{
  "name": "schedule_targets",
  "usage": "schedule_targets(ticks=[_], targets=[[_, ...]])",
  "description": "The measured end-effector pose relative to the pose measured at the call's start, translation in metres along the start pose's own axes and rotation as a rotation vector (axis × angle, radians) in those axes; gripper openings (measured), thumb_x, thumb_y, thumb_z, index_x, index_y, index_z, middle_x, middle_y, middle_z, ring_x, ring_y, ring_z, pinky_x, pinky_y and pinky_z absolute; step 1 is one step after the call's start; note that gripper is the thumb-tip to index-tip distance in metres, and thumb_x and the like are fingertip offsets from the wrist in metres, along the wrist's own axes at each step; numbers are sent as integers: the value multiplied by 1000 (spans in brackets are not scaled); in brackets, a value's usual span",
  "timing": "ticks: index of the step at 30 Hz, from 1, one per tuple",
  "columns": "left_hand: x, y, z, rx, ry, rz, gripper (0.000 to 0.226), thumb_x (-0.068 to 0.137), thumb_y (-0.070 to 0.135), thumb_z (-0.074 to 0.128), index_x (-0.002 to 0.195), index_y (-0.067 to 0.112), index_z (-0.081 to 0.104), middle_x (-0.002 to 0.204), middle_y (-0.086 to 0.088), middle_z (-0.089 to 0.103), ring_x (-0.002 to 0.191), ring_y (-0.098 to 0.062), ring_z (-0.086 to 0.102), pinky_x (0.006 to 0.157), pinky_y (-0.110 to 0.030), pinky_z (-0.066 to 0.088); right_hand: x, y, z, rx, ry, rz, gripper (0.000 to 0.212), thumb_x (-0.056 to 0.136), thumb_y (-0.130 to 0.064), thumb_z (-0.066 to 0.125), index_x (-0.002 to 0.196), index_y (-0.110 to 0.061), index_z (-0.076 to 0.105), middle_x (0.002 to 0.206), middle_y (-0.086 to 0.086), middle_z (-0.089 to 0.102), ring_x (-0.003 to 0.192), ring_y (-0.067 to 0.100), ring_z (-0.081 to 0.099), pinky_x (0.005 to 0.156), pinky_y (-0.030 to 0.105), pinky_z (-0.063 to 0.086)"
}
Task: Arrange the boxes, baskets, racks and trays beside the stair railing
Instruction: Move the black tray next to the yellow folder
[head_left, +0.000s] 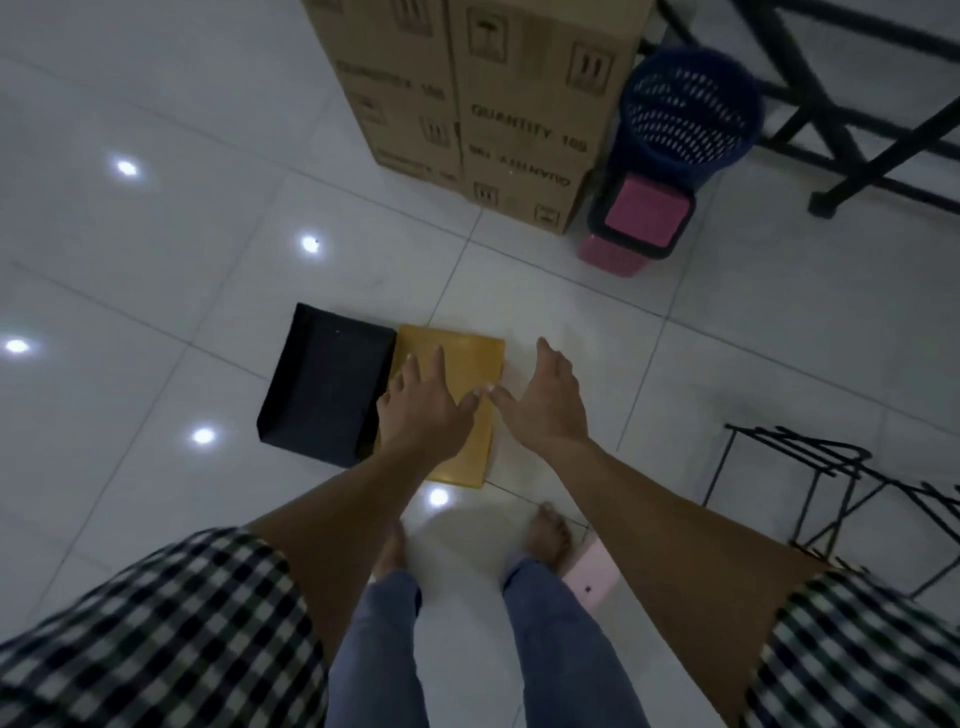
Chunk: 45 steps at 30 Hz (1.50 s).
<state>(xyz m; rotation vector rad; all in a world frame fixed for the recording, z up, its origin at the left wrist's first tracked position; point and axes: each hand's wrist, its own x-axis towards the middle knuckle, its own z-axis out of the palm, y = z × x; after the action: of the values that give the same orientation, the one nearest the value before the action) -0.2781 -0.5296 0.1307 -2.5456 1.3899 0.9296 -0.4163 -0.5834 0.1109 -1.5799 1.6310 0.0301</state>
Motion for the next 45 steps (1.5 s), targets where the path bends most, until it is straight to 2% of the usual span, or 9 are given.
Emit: schedule_targets(ticks=[12,20,25,30,33,36,40,43,45], targets=[[87,-211,71,-8,-91,-136,83,92,66,37,156,25,5,161,-12,13,143,-37,21,112,-54,27,50,-37,215,-57,-145,53,96,85,-59,63,158,-20,12,162,5,18,146,28,26,114,46,35],[177,-362,103,65,-62,-182,83,92,63,42,155,21,7,158,-16,19,140,-40,28,109,-54,32,108,-82,368,-9,-197,47,93,86,-56,66,155,-15,18,155,6,30,137,29,40,107,42,44],[246,-414,120,49,-17,-203,86,91,62,46,155,18,9,158,-18,19,140,-41,28,109,-55,33,166,-95,431,-29,-162,179,90,87,-51,67,151,-10,19,149,12,36,130,32,47,103,44,48],[291,-431,143,5,-27,-203,92,91,61,50,155,14,5,158,-18,19,140,-41,28,109,-56,33,195,-83,468,-98,-167,305,96,91,-46,64,153,-2,5,151,17,32,129,33,47,100,41,50],[314,-438,157,-120,-42,-259,91,91,58,52,155,11,8,153,-20,29,135,-41,36,106,-53,37,207,-75,484,61,-149,410,88,91,-41,66,150,-5,11,145,16,38,122,32,52,92,37,52],[336,-450,168,-377,-85,-298,74,93,52,54,152,19,26,144,-11,48,125,-35,50,105,-45,42,222,-62,500,401,-99,557,82,90,-42,67,150,-13,20,146,11,42,125,33,51,100,41,48],[357,-469,181,-770,-129,-452,56,87,55,62,132,23,58,119,-8,68,99,-30,67,99,-47,49,234,-46,518,642,5,651,94,76,-58,70,153,-23,29,149,4,45,128,34,50,108,52,43],[362,-478,190,-830,-242,-498,59,81,55,69,124,16,61,110,-11,70,92,-31,68,96,-49,51,243,-39,527,805,13,668,102,66,-62,76,152,-28,33,148,0,47,129,32,50,110,52,40],[365,-480,191,-890,-296,-504,57,81,51,71,120,11,60,106,-12,71,90,-31,69,88,-45,55,249,-33,530,918,-52,726,124,44,-74,78,151,-29,36,147,-1,49,127,32,52,110,54,39]])
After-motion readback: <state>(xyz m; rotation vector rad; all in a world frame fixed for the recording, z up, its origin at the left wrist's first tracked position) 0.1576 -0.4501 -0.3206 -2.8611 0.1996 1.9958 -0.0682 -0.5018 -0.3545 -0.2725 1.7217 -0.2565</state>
